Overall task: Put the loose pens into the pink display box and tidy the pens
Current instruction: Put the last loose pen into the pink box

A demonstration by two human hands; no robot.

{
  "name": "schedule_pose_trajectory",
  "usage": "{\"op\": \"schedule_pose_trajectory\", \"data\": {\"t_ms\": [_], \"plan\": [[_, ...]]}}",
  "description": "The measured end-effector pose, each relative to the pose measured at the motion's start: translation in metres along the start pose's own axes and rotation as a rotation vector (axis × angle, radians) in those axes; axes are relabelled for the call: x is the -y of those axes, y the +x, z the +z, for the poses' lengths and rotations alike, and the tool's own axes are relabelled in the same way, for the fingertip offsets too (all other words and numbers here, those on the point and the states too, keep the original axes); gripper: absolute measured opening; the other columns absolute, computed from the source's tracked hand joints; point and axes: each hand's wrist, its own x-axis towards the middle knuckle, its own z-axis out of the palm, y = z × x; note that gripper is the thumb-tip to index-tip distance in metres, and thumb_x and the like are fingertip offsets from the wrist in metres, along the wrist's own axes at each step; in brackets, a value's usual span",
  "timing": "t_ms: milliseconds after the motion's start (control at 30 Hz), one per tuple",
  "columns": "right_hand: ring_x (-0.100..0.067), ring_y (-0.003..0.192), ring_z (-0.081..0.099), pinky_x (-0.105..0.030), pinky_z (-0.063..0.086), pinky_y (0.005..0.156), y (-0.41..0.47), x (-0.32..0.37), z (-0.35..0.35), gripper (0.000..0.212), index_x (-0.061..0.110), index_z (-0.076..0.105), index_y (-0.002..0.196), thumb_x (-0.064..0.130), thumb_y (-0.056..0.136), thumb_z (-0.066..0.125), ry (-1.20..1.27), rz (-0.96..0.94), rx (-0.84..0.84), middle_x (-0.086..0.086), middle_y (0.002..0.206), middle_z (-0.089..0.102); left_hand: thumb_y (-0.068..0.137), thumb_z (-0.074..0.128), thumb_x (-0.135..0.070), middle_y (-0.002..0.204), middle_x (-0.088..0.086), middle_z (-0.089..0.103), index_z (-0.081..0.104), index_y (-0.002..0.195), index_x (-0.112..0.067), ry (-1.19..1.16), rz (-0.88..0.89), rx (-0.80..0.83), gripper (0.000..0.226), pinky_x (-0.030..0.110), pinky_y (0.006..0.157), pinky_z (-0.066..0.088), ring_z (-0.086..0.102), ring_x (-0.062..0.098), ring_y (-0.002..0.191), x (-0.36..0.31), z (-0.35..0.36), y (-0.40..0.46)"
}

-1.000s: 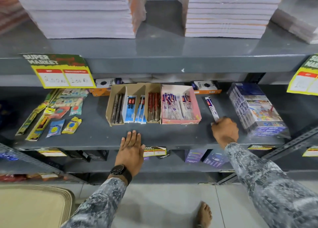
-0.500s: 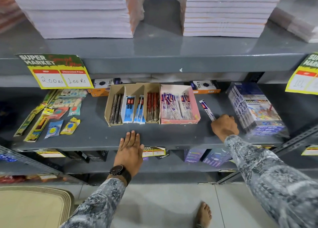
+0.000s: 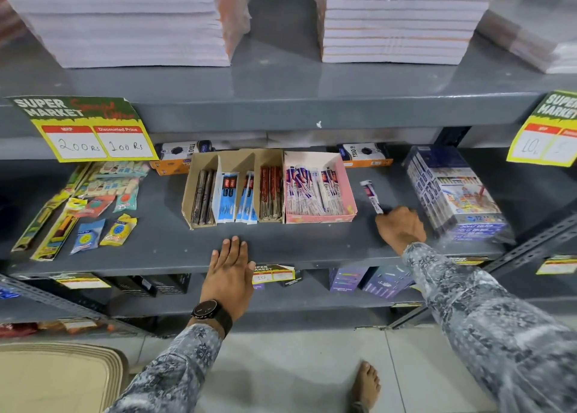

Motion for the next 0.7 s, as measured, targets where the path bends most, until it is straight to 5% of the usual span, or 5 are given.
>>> {"op": "schedule_pose_trajectory", "data": {"t_ms": [133,233,333,433,700], "plan": [[-0.033,0.092,0.071,-0.038,0.056,0.083,-0.016,0.003,-0.001,0.019,0.012,0.080,0.094,0.021,0.082,0.069,0.675,0.053,-0.039,-0.011,0.092,0.077,0.103,0.011,-0.042,0.167,0.007,0.006,0.014,0.157,-0.012,-0.008,-0.021,0.055,0.061,0.039,0.124,-0.004,-0.002,0.023,0.154,-0.001,-0.003,0.003],[-0.024,0.070,0.071,-0.035,0.060,0.063,-0.045,0.021,-0.011,0.011,0.007,0.072,0.088,0.001,0.081,0.077,1.054,-0.095,0.288,-0.014,0.089,0.078,0.106,0.023,-0.038,0.165,0.011,0.021,0.030,0.153,-0.012,-0.183,-0.077,0.085,0.054,0.043,0.125,0.006,0.010,0.026,0.154,-0.006,-0.021,0.007],[-0.019,0.056,0.065,-0.027,0.056,0.051,-0.072,0.036,-0.021,0.016,0.006,0.075,0.096,0.000,0.082,0.080,0.873,-0.298,0.732,-0.015,0.083,0.077,0.101,0.039,-0.051,0.129,0.011,0.067,0.065,0.125,-0.012,-0.775,-0.264,0.049,0.052,0.041,0.111,0.038,0.058,0.026,0.125,-0.016,-0.052,0.007],[-0.013,0.052,0.062,-0.023,0.052,0.046,-0.080,0.041,-0.011,0.019,0.008,0.076,0.093,0.007,0.078,0.087,0.601,-0.354,0.693,-0.012,0.079,0.076,0.095,0.044,-0.058,0.104,0.015,0.077,0.065,0.109,-0.008,-1.469,-0.417,0.155,0.056,0.046,0.093,0.055,0.074,0.029,0.099,-0.027,-0.077,0.003],[-0.010,0.051,0.062,-0.025,0.051,0.047,-0.092,0.039,-0.001,0.019,0.009,0.075,0.092,0.006,0.078,0.086,0.524,-0.372,0.618,-0.007,0.075,0.076,0.089,0.072,-0.022,0.100,0.017,0.077,0.073,0.100,-0.007,-1.513,-0.361,0.117,0.018,0.041,0.083,0.061,0.075,0.031,0.091,-0.031,-0.073,-0.006]]}}
